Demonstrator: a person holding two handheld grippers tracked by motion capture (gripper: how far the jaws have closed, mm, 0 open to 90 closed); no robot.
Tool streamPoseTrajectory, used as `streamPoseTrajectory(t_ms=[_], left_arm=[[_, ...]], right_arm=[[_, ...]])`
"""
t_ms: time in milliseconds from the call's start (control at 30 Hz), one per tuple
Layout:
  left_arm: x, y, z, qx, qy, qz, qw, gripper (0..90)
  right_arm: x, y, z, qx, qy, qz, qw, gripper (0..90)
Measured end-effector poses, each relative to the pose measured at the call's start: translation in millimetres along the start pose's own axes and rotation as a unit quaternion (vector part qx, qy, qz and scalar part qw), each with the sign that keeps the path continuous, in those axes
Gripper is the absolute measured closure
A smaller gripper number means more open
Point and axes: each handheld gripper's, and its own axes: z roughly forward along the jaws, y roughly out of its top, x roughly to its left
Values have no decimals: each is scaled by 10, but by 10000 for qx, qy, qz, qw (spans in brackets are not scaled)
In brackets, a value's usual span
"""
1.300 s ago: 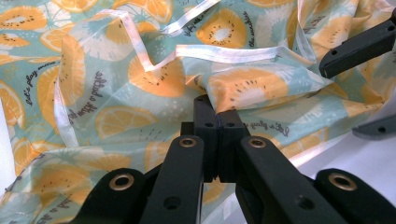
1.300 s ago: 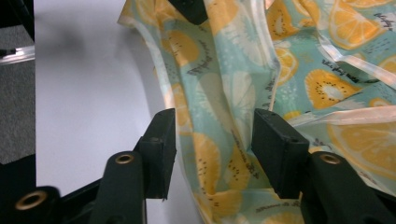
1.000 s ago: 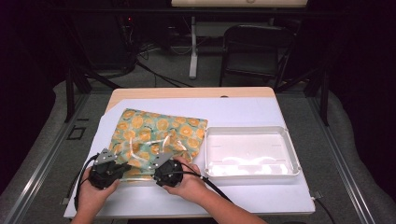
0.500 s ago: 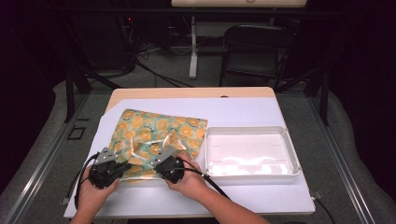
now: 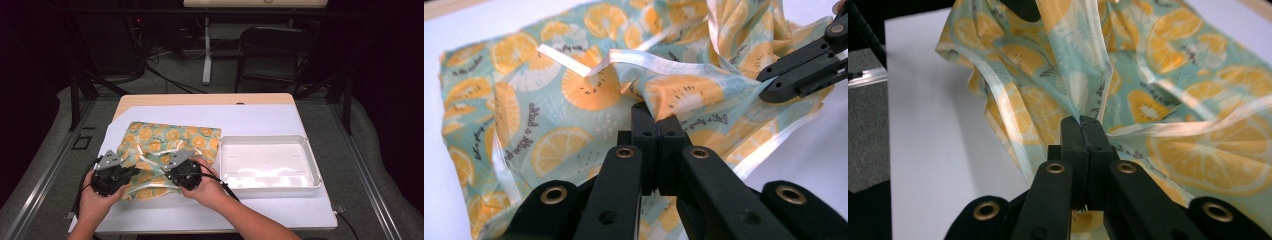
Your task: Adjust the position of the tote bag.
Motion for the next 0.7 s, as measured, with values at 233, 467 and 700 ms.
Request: streamPoseTrajectory(t_ms=[233,467,700], left_arm=[[-41,153,-165,-96,-41,71,9999,900],[-165,193,-274,-65,-119,153,9998,900],[-214,265,-382,-70,-36,315,9995,900]], right_arm=[[-10,166,-214,-161,81,-61,9998,900],[90,156,-375,-198,153,-183,9995,900],[111,218,-494,-274,167,-172,9993,900]])
